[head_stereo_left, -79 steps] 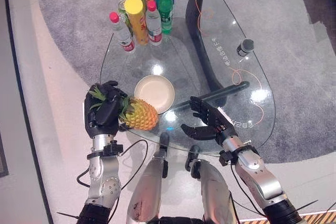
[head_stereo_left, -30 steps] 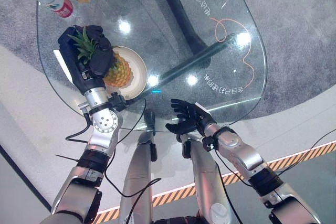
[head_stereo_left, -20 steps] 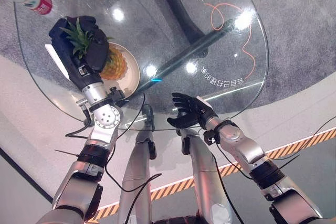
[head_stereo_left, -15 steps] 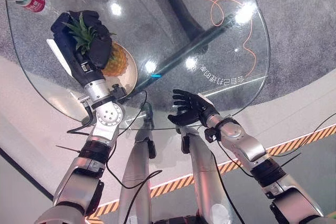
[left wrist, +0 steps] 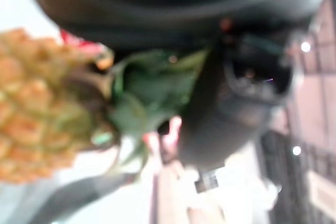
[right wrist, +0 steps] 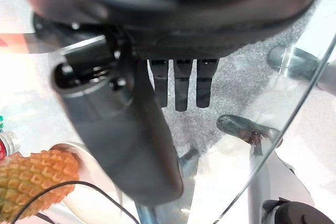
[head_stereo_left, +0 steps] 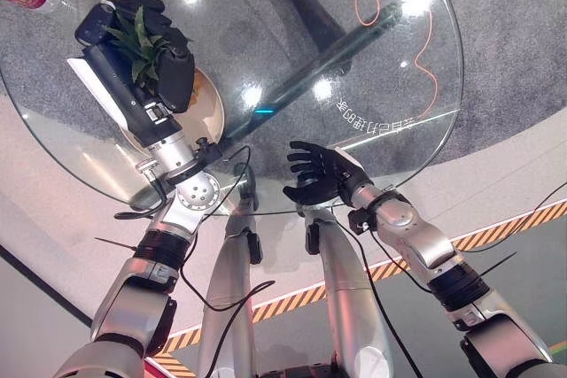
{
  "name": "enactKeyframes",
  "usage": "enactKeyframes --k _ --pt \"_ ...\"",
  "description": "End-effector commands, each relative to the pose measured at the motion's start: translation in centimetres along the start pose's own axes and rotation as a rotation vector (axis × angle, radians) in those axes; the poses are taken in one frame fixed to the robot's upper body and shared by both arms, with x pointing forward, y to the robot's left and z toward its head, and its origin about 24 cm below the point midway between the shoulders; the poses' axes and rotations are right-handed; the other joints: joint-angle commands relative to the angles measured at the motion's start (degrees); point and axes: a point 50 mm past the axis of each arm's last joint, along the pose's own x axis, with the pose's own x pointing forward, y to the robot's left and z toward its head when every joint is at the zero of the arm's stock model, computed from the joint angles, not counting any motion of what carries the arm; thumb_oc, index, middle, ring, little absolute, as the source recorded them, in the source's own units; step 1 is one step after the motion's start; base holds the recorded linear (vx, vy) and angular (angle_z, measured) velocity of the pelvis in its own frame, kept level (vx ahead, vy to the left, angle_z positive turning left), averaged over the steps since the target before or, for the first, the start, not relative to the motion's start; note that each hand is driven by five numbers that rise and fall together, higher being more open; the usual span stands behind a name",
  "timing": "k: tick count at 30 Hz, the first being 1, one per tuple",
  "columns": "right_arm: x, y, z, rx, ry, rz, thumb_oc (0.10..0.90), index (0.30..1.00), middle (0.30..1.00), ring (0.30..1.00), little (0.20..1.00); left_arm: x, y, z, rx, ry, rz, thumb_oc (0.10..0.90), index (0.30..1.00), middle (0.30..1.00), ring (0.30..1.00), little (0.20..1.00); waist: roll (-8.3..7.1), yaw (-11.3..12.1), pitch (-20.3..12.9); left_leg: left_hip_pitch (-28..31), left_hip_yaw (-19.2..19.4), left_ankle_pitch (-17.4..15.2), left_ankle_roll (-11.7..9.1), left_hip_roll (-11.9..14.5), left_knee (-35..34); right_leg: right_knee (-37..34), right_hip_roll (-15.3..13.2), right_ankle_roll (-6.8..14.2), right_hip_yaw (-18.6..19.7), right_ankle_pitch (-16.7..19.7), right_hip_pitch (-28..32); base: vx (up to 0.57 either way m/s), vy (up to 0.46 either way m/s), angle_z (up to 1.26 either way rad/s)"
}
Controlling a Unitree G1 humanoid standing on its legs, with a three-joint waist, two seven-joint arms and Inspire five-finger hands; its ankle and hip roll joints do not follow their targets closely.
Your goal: Pick up the fruit to the plate
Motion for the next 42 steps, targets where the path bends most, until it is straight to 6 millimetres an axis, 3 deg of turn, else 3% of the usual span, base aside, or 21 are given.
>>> enactKeyframes --k 1,4,6,23,27,30,32,34,36,37,38,42 --pt "-1.0 0.6 0.3 -0.002 -0.035 0.041 0.8 0.9 0.9 0.9 0.9 2.1 -1.4 2.8 -0.122 -0.178 0.047 0.1 0.3 0.3 0.3 0.2 1.35 0.1 -1.3 -1.2 0.9 -2.8 0.9 -2.3 5.5 -12.1 1.6 1.3 -3.5 15.7 -0.3 -0.08 -0.023 0.01" --pt "-1.1 0.9 -0.1 0.006 -0.027 0.046 0.8 0.9 0.9 0.9 0.9 1.4 -1.2 2.3 -0.109 -0.15 0.046 0.1 0.3 0.3 0.3 0.2 1.41 0.4 -1.3 0.4 0.0 -4.3 0.5 -2.2 5.5 -11.6 2.0 1.7 -3.3 14.2 1.1 0.01 -0.017 0.03" --pt "-1.0 0.8 0.2 0.0 -0.041 0.043 0.8 0.9 0.9 0.9 0.9 1.7 -1.3 2.4 -0.114 -0.151 0.055 0.1 0.3 0.3 0.3 0.2 1.21 0.2 -1.3 -0.8 0.7 -2.5 0.8 -2.5 4.9 -12.3 1.7 1.3 -3.7 15.7 -0.2 -0.07 -0.032 0.0" --pt "-1.3 1.1 -0.1 0.018 -0.038 0.048 0.8 0.9 0.9 0.9 0.9 0.8 -0.3 1.7 -0.135 -0.08 0.082 0.1 0.3 0.3 0.3 0.2 1.27 1.5 -1.3 0.3 -0.3 -2.0 0.1 -2.5 4.5 -11.4 0.5 1.4 -5.7 14.9 1.3 -0.02 -0.028 0.07" --pt "-1.3 1.5 -0.6 0.032 -0.033 0.056 0.8 0.9 0.9 0.9 0.9 0.1 -0.2 1.4 -0.134 -0.039 0.083 0.1 0.3 0.3 0.3 0.2 1.15 1.7 -1.3 1.5 -1.0 -3.4 0.1 -2.4 5.0 -10.4 1.0 1.9 -5.4 13.7 2.2 0.01 -0.025 0.07" --pt "-1.1 1.3 -0.1 0.032 -0.05 0.053 0.8 0.9 0.9 0.9 0.9 0.5 -0.1 1.3 -0.143 -0.022 0.092 0.1 0.3 0.3 0.3 0.2 0.9 1.7 -1.3 0.5 -0.6 -2.2 0.3 -2.6 4.6 -10.8 0.8 1.5 -5.9 14.7 1.4 -0.02 -0.023 0.05" --pt "-1.0 1.3 -0.2 0.038 -0.05 0.052 0.8 0.9 0.9 0.9 0.9 0.5 0.0 1.1 -0.144 0.001 0.095 0.303 0.474 0.474 0.474 0.403 0.82 1.8 -1.3 0.9 -0.6 -2.2 0.3 -2.6 4.6 -10.9 0.7 1.6 -6.1 14.7 2.0 0.0 0.0 0.0" --pt "-1.0 1.3 -0.2 0.039 -0.05 0.051 0.8 0.9 0.9 0.9 0.9 0.5 0.0 1.0 -0.147 0.008 0.095 0.339 0.505 0.505 0.505 0.439 0.78 1.9 -1.3 0.9 -0.7 -2.2 0.2 -2.6 4.7 -10.8 0.7 1.6 -6.2 14.7 2.0 0.0 0.0 0.0" --pt "-0.8 1.3 -0.2 0.041 -0.048 0.052 0.8 0.9 0.9 0.9 0.9 0.6 0.1 0.8 -0.148 0.02 0.09 0.432 0.585 0.585 0.585 0.532 0.77 1.9 -1.3 1.1 -0.7 -2.3 0.1 -2.6 4.8 -10.8 0.5 1.6 -6.3 14.6 2.2 0.0 0.0 0.0" --pt "-0.9 1.3 -0.2 0.041 -0.048 0.052 0.8 0.9 0.9 0.9 0.9 0.6 0.1 0.8 -0.149 0.022 0.088 0.685 0.801 0.801 0.801 0.785 0.77 1.9 -1.3 1.2 -0.7 -2.3 0.1 -2.6 4.7 -10.8 0.5 1.6 -6.3 14.6 2.3 0.0 0.0 0.0" --pt "-0.9 1.3 -0.2 0.042 -0.047 0.052 0.8 0.9 0.9 0.9 0.9 0.7 0.2 0.8 -0.148 0.025 0.086 0.8 0.9 0.9 0.9 0.9 0.75 1.9 -1.3 1.2 -0.8 -2.3 0.1 -2.6 4.7 -10.8 0.5 1.6 -6.3 14.6 2.3 0.0 0.0 0.0" --pt "-0.9 1.1 -0.1 0.043 -0.051 0.051 0.8 0.9 0.9 0.9 0.9 0.7 0.2 0.7 -0.145 0.026 0.084 0.8 0.9 0.9 0.9 0.9 0.81 1.9 -1.3 1.2 -0.8 -2.3 0.1 -2.5 4.7 -10.7 0.5 1.6 -6.4 14.6 2.3 0.0 0.0 0.0"
